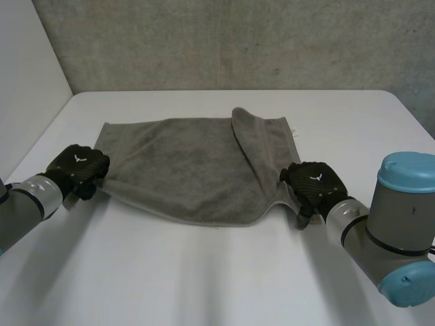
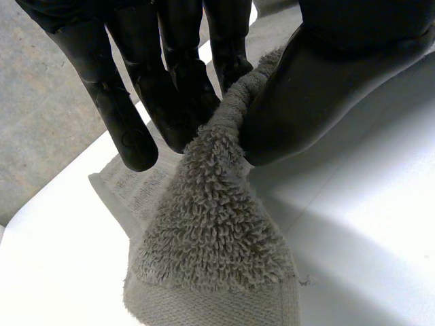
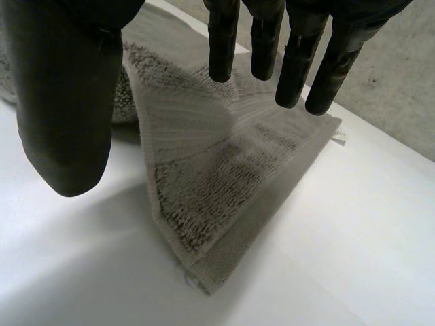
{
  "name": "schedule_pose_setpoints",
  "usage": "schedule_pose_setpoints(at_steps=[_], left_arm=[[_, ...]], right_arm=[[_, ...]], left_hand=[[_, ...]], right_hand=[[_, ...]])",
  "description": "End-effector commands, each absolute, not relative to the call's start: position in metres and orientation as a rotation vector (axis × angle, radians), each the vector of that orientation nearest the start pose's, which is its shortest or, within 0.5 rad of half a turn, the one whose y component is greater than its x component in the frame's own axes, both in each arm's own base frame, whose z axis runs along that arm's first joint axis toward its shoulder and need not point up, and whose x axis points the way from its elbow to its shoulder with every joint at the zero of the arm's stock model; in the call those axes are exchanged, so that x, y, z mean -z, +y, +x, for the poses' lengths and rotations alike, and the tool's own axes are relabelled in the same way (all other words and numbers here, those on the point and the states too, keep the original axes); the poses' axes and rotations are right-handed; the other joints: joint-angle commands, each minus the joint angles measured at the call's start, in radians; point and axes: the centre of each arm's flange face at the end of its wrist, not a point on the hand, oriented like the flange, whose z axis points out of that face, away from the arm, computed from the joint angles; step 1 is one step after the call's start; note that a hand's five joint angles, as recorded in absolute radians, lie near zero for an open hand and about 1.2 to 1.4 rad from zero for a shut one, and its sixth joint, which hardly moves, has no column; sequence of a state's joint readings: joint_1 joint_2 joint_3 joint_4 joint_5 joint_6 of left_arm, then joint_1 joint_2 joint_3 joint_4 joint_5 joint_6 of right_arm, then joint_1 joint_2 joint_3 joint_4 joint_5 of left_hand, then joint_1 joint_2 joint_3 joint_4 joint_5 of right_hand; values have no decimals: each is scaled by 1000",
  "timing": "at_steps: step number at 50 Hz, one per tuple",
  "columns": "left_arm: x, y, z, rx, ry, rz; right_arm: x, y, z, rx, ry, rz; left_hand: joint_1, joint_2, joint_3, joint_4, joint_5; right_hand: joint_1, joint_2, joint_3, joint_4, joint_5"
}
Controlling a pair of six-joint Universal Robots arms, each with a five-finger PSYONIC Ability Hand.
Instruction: Fold the towel.
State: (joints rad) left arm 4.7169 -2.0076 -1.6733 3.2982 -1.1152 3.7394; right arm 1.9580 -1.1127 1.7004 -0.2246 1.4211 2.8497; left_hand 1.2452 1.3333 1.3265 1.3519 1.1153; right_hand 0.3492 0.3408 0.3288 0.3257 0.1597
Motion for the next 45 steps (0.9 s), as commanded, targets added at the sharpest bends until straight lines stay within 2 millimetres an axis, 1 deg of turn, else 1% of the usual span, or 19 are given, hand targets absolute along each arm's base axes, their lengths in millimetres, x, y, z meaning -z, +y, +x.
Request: schedule_pose_setpoints(at_steps=[1,6,8,15,17,18,19,20,22,23,25,26,27,28,30,31,33,39,45], left_arm=[[-153,-332,-171,1831,2333,1136],[-153,-332,-170,1832,2331,1133],[-154,-332,-170,1833,2330,1131],[-159,-332,-168,1831,2327,1109],[-160,-332,-167,1832,2331,1103],[-161,-331,-167,1834,2332,1100],[-161,-331,-167,1834,2332,1100],[-161,-331,-167,1834,2339,1094],[-162,-331,-167,1835,2342,1091],[-166,-330,-166,1839,2337,1088],[-170,-330,-166,1847,2327,1084],[-175,-329,-166,1858,2316,1081],[-175,-329,-166,1858,2316,1081],[-182,-328,-165,1873,2301,1074],[-189,-327,-165,1892,2290,1062],[-197,-325,-165,1917,2280,1051],[-204,-324,-165,1942,2273,1034],[-223,-320,-165,2021,2259,979],[-227,-310,-166,2025,2260,978]], right_arm=[[-134,-260,264,1647,2267,-899],[-126,-265,265,1607,2283,-826],[-117,-269,267,1574,2300,-795],[-103,-278,269,1557,2330,-786],[-105,-279,270,1566,2325,-780],[-105,-279,270,1566,2325,-780],[-109,-280,270,1578,2316,-776],[-109,-280,270,1578,2316,-776],[-128,-283,268,1642,2278,-759],[-128,-283,268,1643,2278,-759],[-158,-290,259,1741,2232,-709],[-159,-290,259,1742,2232,-709],[-175,-293,254,1794,2198,-685],[-175,-293,254,1794,2197,-685],[-207,-295,245,1896,2128,-654],[-207,-295,245,1897,2127,-654],[-229,-295,239,1965,2065,-646],[-238,-295,235,1957,2024,-677],[-237,-288,231,1808,2095,-752]], left_hand=[[131,43,50,24,86],[131,43,50,24,86],[131,43,50,24,86],[131,43,50,24,86],[131,43,50,24,86],[131,43,50,24,86],[131,43,50,24,86],[131,43,50,24,86],[131,43,50,24,86],[131,43,50,24,86],[131,43,50,24,86],[131,43,50,24,86],[131,43,50,24,86],[131,43,50,24,86],[131,43,50,24,86],[131,43,50,24,86],[131,43,50,24,86],[128,40,47,21,83],[128,40,47,21,83]], right_hand=[[26,35,47,50,41],[115,123,135,138,129],[158,167,179,182,173],[273,281,293,296,288],[477,486,498,501,492],[479,487,499,502,493],[644,653,665,668,659],[646,654,666,669,661],[1045,1054,1066,1069,1060],[1047,1055,1067,1071,1062],[1047,1056,1067,1071,1062],[1047,1056,1067,1071,1062],[1047,1056,1067,1071,1062],[1047,1056,1067,1071,1062],[1047,1056,1067,1071,1062],[1047,1056,1067,1071,1062],[1047,1056,1067,1071,1062],[1047,1056,1067,1071,1062],[1047,1056,1067,1071,1062]])
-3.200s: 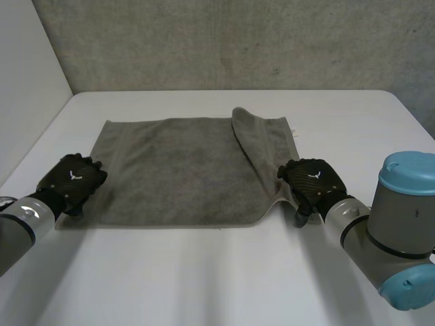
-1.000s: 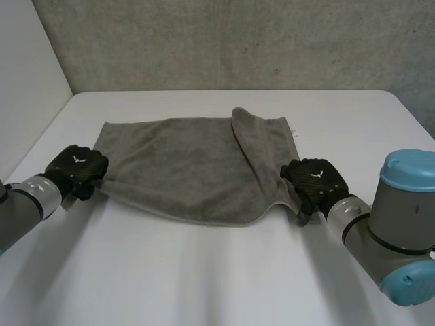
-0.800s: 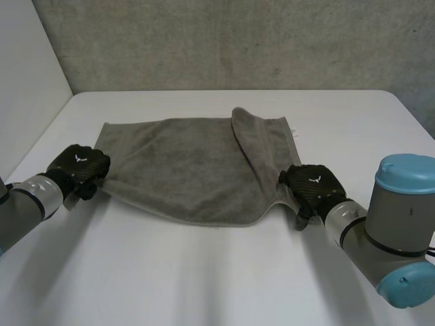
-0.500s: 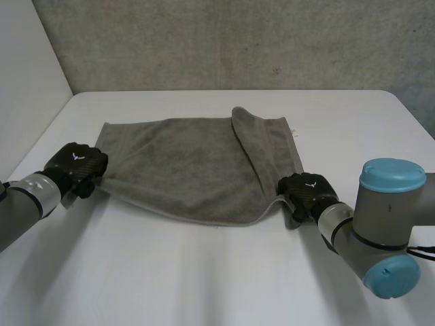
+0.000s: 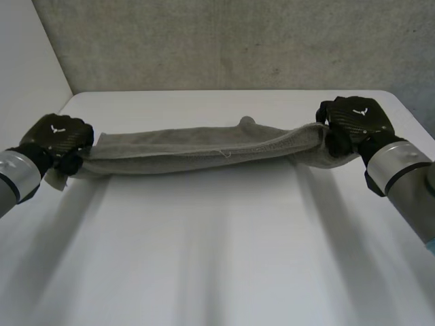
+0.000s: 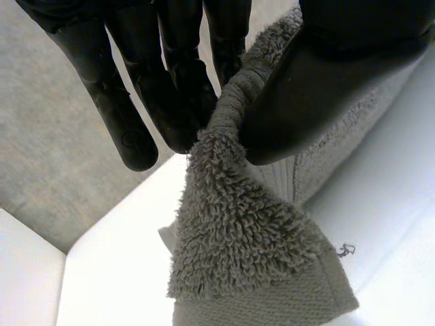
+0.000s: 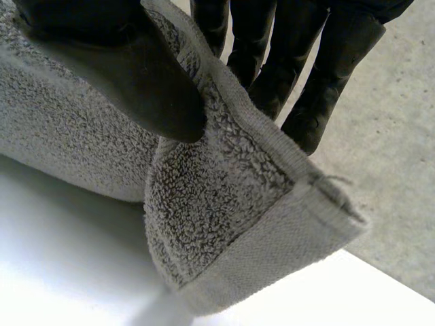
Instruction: Fold the towel.
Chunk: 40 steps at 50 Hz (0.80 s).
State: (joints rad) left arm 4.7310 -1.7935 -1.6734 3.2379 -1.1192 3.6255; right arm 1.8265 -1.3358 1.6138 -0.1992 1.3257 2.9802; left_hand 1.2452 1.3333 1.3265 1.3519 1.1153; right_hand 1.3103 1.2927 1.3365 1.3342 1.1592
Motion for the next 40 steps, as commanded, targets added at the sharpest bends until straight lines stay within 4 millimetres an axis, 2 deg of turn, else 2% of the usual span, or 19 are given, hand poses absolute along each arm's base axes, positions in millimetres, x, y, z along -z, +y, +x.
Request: schedule_pose_setpoints(at_steps=[1,7,9,10,12,16,20,21,23,27,29,31,32,33,34,36,37,39,40], left_arm=[[-227,-310,-166,2024,2260,978],[-238,-289,-162,2005,2267,969],[-244,-283,-160,2008,2261,956],[-249,-277,-156,2009,2252,936],[-255,-272,-151,2016,2233,913],[-261,-259,-141,2009,2216,855],[-259,-249,-140,1998,2228,847],[-258,-245,-141,2001,2230,854],[-258,-242,-141,2006,2229,860],[-258,-246,-140,2016,2219,866],[-259,-248,-139,2016,2217,861],[-258,-251,-139,2016,2222,862],[-255,-256,-138,2006,2238,861],[-255,-256,-138,2006,2238,861],[-250,-263,-140,1999,2257,878],[-245,-271,-143,1995,2270,898],[-241,-277,-148,1998,2279,923],[-237,-283,-154,1998,2290,956],[-231,-291,-160,1990,2306,981]], right_arm=[[-239,-287,228,1781,2126,-787],[-251,-276,220,1741,2199,-988],[-275,-261,214,1779,2196,-1115],[-275,-261,214,1779,2196,-1115],[-296,-250,207,1824,2195,-1176],[-310,-245,200,1854,2201,-1176],[-332,-236,191,1937,2182,-1169],[-332,-236,191,1938,2182,-1169],[-341,-234,189,1983,2150,-1189],[-346,-234,192,2012,2097,-1238],[-345,-236,194,2004,2087,-1258],[-325,-253,196,1927,2119,-1298],[-325,-254,196,1927,2119,-1298],[-310,-265,199,1871,2150,-1322],[-310,-265,199,1870,2151,-1323],[-290,-285,205,1811,2186,-1363],[-290,-285,205,1811,2186,-1363],[-272,-294,222,1739,2195,-1400],[-272,-294,222,1739,2195,-1401]], left_hand=[[128,40,47,21,83],[69,-19,-12,-37,25],[40,-48,-41,-67,-5],[28,-60,-53,-78,-16],[28,-60,-53,-79,-16],[28,-60,-53,-79,-16],[28,-60,-53,-79,-16],[25,-63,-56,-81,-19],[19,-69,-62,-87,-25],[-45,-133,-126,-152,-90],[-68,-157,-150,-175,-113],[-95,-183,-176,-202,-140],[-150,-239,-232,-257,-195],[-151,-239,-232,-258,-196],[-221,-309,-302,-327,-265],[-245,-333,-326,-352,-290],[-251,-339,-332,-357,-295],[-257,-345,-338,-363,-301],[-260,-348,-341,-366,-304]], right_hand=[[86,104,60,62,63],[86,104,60,62,63],[86,104,60,62,63],[86,104,60,62,63],[86,104,60,62,63],[86,104,60,62,63],[86,104,60,62,63],[86,104,60,62,63],[86,104,60,62,63],[86,104,60,62,63],[86,104,60,62,63],[86,104,60,62,63],[86,104,60,62,63],[86,104,60,62,63],[86,104,60,62,63],[86,104,60,62,63],[86,104,60,62,63],[86,104,60,62,63],[86,104,60,62,63]])
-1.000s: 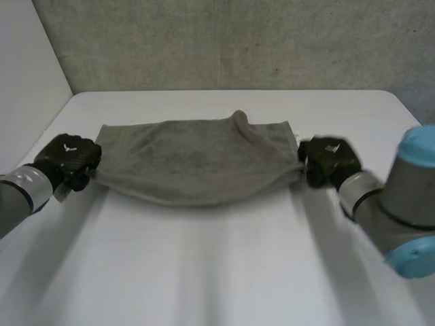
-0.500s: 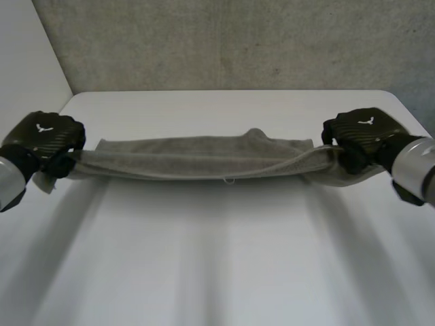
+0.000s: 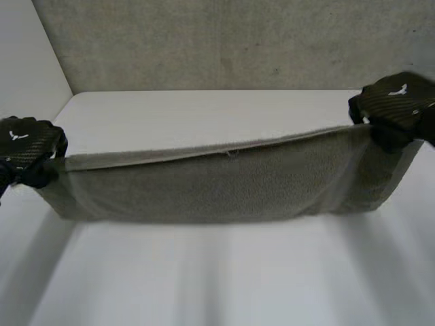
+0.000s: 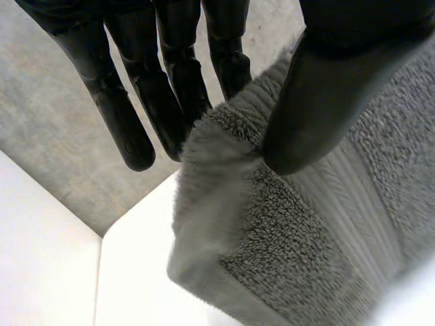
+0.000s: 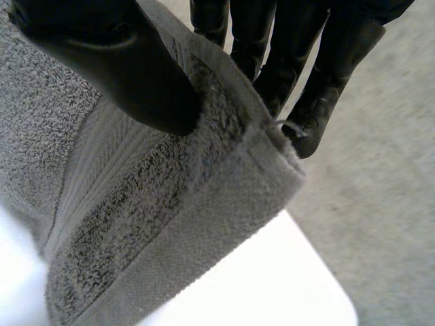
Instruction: Fold the towel.
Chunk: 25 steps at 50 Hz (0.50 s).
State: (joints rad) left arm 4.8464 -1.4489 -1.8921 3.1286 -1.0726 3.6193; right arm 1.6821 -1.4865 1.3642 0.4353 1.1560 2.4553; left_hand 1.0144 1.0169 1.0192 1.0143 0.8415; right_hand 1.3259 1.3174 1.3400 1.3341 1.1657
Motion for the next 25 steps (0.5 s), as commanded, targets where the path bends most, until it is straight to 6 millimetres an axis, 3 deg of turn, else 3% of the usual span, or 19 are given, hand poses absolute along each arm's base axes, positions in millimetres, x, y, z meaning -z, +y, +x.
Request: schedule_pose_setpoints(at_steps=[1,6,7,14,25], left_arm=[[-231,-291,-160,1990,2306,981],[-207,-328,-177,1956,2362,1053],[-207,-328,-177,1956,2362,1053],[-177,-373,-181,1861,2378,960],[-159,-391,-198,1856,2375,991]], right_arm=[[-262,-297,231,1709,2201,-1419],[-234,-315,243,1678,2244,-1431],[-226,-322,246,1696,2244,-1429],[-205,-340,260,1791,2229,-1395],[-182,-379,264,2014,2315,-1311]], left_hand=[[-29,-31,-34,-29,-30],[-32,-34,-36,-32,-33],[-32,-34,-36,-32,-33],[-58,-61,-63,-58,-60],[-199,-202,-204,-199,-201]], right_hand=[[70,79,56,62,56],[70,79,56,62,56],[70,79,56,62,56],[70,79,56,62,56],[70,79,56,62,56]])
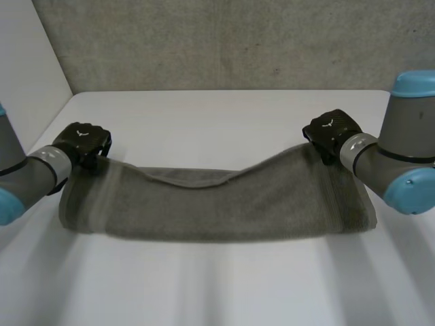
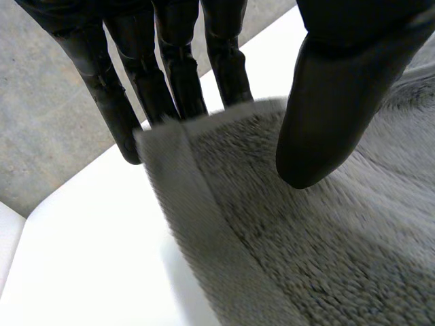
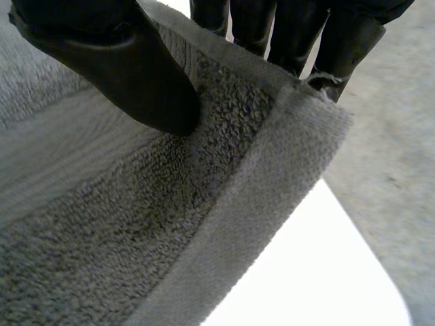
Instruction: Fold the towel.
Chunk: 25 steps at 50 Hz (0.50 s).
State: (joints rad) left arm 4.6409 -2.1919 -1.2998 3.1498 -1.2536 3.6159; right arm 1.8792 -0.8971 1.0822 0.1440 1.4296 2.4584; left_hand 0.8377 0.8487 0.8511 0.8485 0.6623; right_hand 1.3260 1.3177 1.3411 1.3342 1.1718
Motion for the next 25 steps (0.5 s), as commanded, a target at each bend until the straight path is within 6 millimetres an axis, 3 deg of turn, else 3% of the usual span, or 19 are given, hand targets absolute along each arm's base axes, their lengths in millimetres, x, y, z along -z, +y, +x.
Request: schedule_pose_setpoints(at_steps=[1,4,11,12,13,15,17,25], left_arm=[[-158,-392,-202,1863,2370,1001],[-158,-394,-211,1880,2353,1025],[-153,-399,-210,1855,2340,985],[-154,-400,-209,1853,2337,977],[-154,-400,-209,1853,2337,977],[-154,-401,-208,1846,2335,965],[-155,-401,-207,1845,2330,954],[-161,-399,-197,1806,2326,871]], right_arm=[[-180,-381,264,2019,2323,-1304],[-178,-385,264,2027,2326,-1299],[-169,-388,265,2008,2339,-1303],[-167,-388,265,2001,2343,-1303],[-167,-388,265,2001,2343,-1303],[-162,-388,264,1985,2355,-1306],[-161,-389,265,1981,2355,-1305],[-170,-391,261,2009,2354,-1280]], left_hand=[[-34,-45,-47,-45,-33],[-43,-54,-56,-54,-42],[-75,-86,-88,-86,-74],[-81,-92,-94,-92,-80],[-81,-92,-94,-92,-80],[-90,-101,-103,-101,-89],[-90,-101,-103,-101,-89],[-102,-113,-115,-112,-101]], right_hand=[[70,79,55,62,50],[70,79,55,62,50],[70,79,55,62,50],[-176,-168,-191,-184,-196],[-178,-170,-193,-186,-199],[-1029,-1020,-1044,-1037,-1049],[-1151,-1143,-1167,-1160,-1172],[-1151,-1143,-1167,-1160,-1172]])
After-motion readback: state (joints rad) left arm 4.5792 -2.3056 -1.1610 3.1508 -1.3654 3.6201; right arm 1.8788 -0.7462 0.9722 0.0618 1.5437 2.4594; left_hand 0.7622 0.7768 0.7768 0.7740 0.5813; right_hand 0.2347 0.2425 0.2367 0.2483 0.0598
